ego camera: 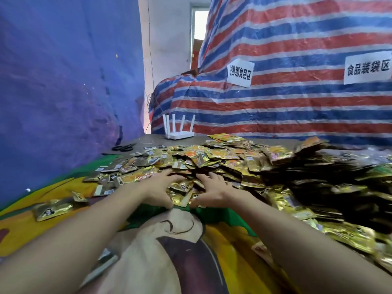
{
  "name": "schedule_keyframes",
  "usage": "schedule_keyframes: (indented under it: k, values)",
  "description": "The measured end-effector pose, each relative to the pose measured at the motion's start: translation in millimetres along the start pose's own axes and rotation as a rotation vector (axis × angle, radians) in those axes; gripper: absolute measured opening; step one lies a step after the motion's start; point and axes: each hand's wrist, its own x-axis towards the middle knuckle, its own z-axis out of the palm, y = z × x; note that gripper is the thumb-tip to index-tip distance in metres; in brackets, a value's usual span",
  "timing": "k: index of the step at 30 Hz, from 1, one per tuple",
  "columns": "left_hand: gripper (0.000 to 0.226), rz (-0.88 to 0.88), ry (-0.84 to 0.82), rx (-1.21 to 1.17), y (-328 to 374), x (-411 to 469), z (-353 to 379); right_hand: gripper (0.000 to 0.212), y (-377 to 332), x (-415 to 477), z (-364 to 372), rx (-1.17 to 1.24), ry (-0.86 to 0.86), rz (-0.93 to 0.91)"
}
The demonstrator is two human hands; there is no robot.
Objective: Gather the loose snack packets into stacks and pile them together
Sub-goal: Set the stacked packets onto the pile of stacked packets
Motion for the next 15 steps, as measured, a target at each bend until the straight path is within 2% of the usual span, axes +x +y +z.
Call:
schedule_keyframes:
  k: [3, 6, 9, 15]
  values:
    - [0.098, 0.093, -0.076, 0.062, -5.1, 13.4, -2.8, 0.098, 11.3, 8.6, -2.4, -0.005, -0.093, 0.007]
    - [0.089, 0.116, -0.046, 0.254, 0.4, 22.9, -2.8, 0.092, 14.6, 5.5, -6.1, -0.086, -0.086, 0.001]
    - [0.07, 0.125, 0.119, 0.399, 7.3, 23.5, 11.7, 0.076, 7.5, -2.4, -6.6, -0.148, -0.038, -0.07]
    - [0.045, 0.129, 0.415, 0.315, 10.4, 12.4, 31.2, 0.02, -6.1, -20.8, -7.5, -0.381, 0.1, -0.259]
